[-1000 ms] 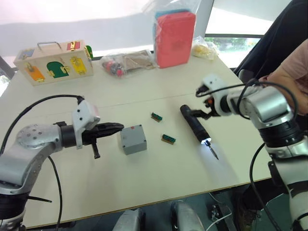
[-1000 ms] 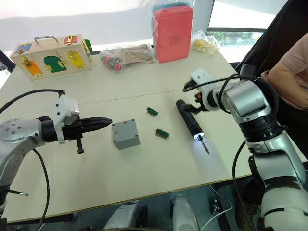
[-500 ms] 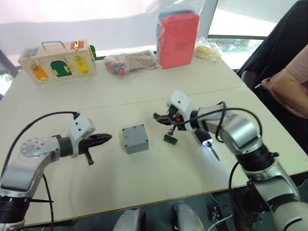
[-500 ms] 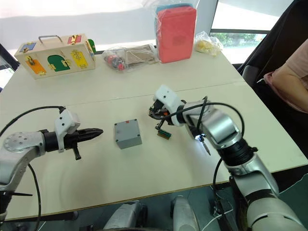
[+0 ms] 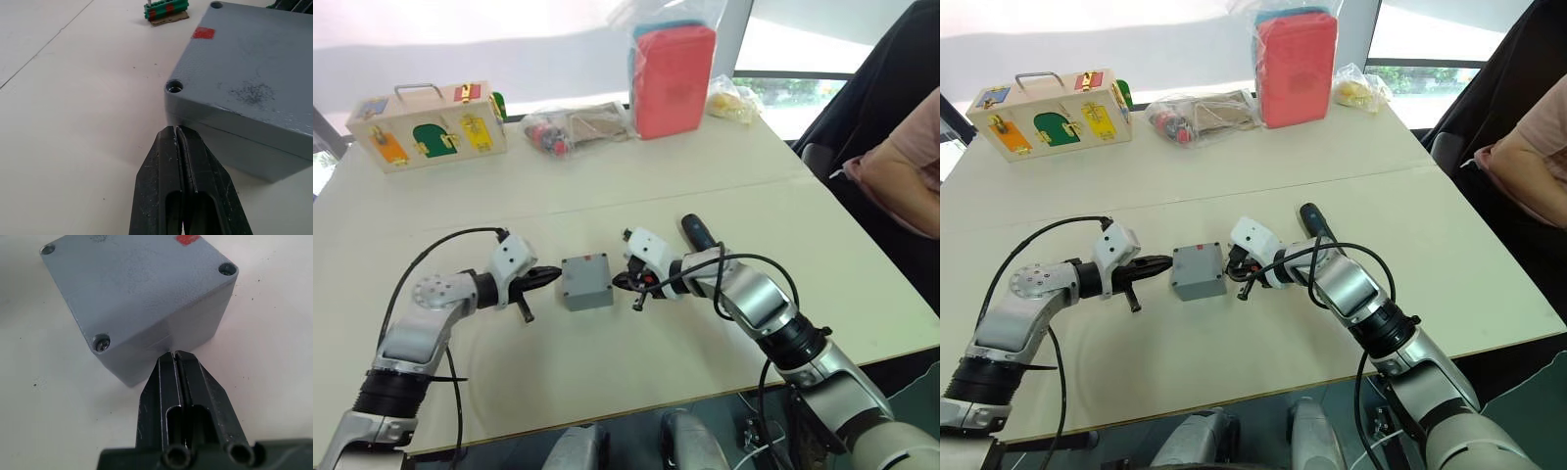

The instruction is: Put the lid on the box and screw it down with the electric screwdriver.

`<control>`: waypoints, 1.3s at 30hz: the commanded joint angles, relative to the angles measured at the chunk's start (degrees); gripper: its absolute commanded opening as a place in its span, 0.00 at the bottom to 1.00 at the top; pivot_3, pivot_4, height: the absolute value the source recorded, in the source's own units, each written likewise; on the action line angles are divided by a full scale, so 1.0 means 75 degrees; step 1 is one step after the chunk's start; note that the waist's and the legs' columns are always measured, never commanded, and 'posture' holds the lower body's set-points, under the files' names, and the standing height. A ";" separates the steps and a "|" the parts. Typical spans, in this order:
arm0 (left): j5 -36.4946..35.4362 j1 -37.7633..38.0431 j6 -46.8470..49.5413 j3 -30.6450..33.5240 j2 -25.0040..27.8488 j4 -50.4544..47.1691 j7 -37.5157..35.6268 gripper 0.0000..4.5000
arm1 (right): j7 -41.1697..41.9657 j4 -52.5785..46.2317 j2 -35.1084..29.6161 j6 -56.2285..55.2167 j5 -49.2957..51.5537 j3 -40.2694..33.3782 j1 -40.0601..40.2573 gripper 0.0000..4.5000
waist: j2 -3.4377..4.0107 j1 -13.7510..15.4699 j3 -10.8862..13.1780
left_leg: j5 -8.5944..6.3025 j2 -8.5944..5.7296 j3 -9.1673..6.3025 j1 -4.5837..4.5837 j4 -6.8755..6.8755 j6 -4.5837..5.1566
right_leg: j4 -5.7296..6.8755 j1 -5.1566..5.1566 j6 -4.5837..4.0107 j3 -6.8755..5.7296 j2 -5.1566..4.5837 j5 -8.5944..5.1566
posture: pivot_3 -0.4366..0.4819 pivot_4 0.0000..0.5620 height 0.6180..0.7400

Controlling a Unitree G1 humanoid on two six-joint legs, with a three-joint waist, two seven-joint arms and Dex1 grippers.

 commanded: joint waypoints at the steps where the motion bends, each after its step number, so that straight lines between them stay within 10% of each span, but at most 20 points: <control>1: 0.0211 -0.0490 -0.0413 -0.0248 -0.0286 0.0362 -0.0016 0.00 | 0.0310 -0.0518 0.0132 0.0205 0.0190 0.0025 -0.0047 0.00 | -0.0001 0.0016 0.0000 | 0.0000 0.0000 -0.0004 -0.0001 0.0001 0.0000 | 0.0000 0.0001 0.0000 -0.0003 0.0000 0.0000 | 0.48 0.27 1.00; 18: 0.0564 -0.0182 -0.1155 -0.0021 0.0434 0.0685 -0.0546 0.00 | 0.0617 0.0059 -0.0664 -0.0140 -0.0614 -0.0319 -0.1080 0.00 | -0.0002 -0.0033 -0.0001 | 0.0001 -0.0003 -0.0005 -0.0004 0.0001 -0.0002 | 0.0001 -0.0006 0.0000 -0.0002 0.0000 0.0000 | 0.48 0.27 1.00; 26: -0.0350 0.1057 -0.0031 0.0439 0.1253 -0.1411 -0.1174 0.00 | 0.0323 0.1880 0.0475 -0.1206 -0.0708 -0.0683 -0.1334 0.00 | -0.0001 -0.0032 0.0000 | 0.0001 0.0000 -0.0003 -0.0003 -0.0006 -0.0002 | 0.0002 -0.0007 0.0000 0.0004 0.0000 0.0000 | 0.48 0.27 1.00; 39: 0.0007 0.0315 0.0027 0.0054 0.0792 -0.1150 -0.0698 0.00 | 0.0588 0.1965 0.0933 -0.1915 -0.1078 -0.0479 -0.0664 0.00 | -0.0001 -0.0036 -0.0001 | 0.0003 -0.0003 -0.0006 -0.0002 0.0001 -0.0005 | 0.0007 -0.0005 0.0000 -0.0002 0.0002 0.0000 | 0.48 0.27 1.00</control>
